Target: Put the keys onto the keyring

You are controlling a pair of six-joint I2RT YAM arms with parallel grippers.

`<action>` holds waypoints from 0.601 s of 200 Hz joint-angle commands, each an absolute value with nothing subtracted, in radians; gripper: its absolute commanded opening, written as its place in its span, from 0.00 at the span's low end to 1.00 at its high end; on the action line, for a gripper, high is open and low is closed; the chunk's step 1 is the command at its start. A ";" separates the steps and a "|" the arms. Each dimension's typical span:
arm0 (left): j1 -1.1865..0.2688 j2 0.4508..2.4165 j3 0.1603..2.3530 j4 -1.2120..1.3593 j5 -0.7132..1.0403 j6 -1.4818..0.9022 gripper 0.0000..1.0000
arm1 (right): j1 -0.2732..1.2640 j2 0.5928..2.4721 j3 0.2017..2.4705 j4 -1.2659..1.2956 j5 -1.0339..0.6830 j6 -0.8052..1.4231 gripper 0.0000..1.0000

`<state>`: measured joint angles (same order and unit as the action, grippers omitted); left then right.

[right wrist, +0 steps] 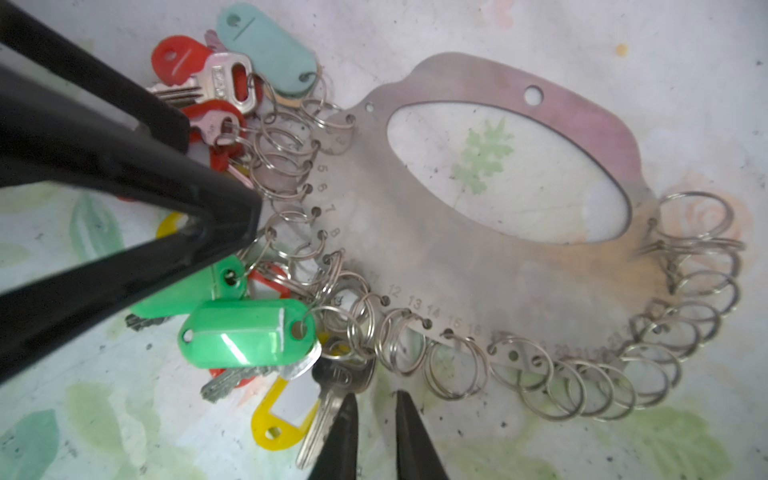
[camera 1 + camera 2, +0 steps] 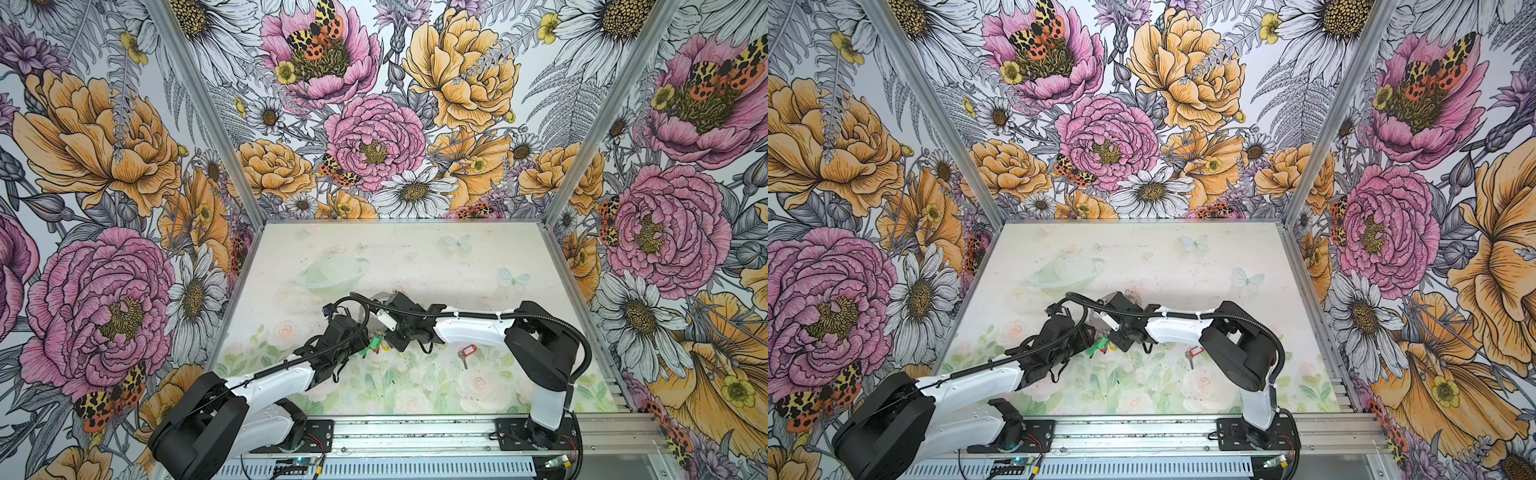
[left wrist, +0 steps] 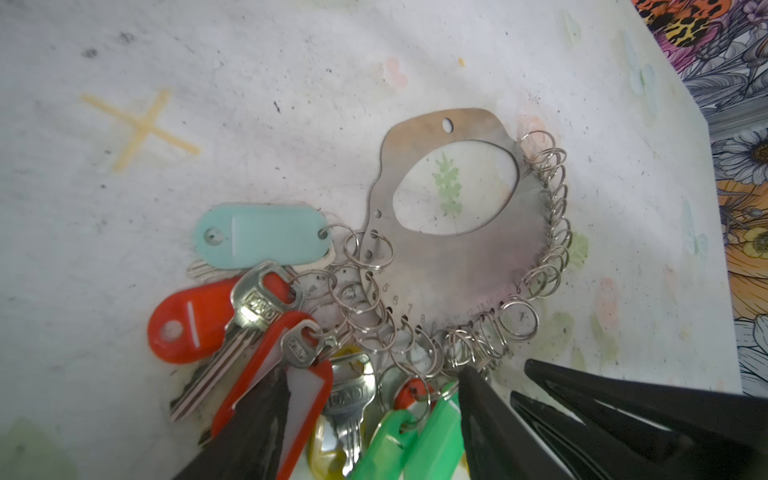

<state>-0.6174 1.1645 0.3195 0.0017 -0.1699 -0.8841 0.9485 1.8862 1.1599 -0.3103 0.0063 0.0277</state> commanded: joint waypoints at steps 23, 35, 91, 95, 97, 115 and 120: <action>-0.604 1.180 0.267 -0.148 -0.169 -0.891 0.66 | 0.957 1.921 1.206 -0.296 0.016 0.007 0.19; -0.603 1.180 0.267 -0.148 -0.169 -0.893 0.66 | 0.957 1.917 1.203 -0.294 0.005 0.006 0.19; -0.604 1.177 0.262 -0.146 -0.168 -0.894 0.66 | 0.955 1.946 1.223 -0.293 0.134 0.027 0.21; -0.603 1.177 0.262 -0.147 -0.167 -0.894 0.66 | 0.954 1.946 1.223 -0.293 0.136 0.027 0.22; -0.603 1.177 0.262 -0.146 -0.167 -0.894 0.66 | 0.954 1.947 1.225 -0.293 0.138 0.029 0.22; -0.603 1.175 0.261 -0.149 -0.167 -0.894 0.66 | 0.955 1.955 1.236 -0.292 0.146 0.030 0.23; -0.603 1.175 0.261 -0.149 -0.168 -0.894 0.66 | 0.954 1.957 1.238 -0.293 0.150 0.030 0.23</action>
<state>-0.6174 1.1580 0.3145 0.0017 -0.1703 -0.8841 0.9497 1.9339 1.1984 -0.3038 0.0982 0.0284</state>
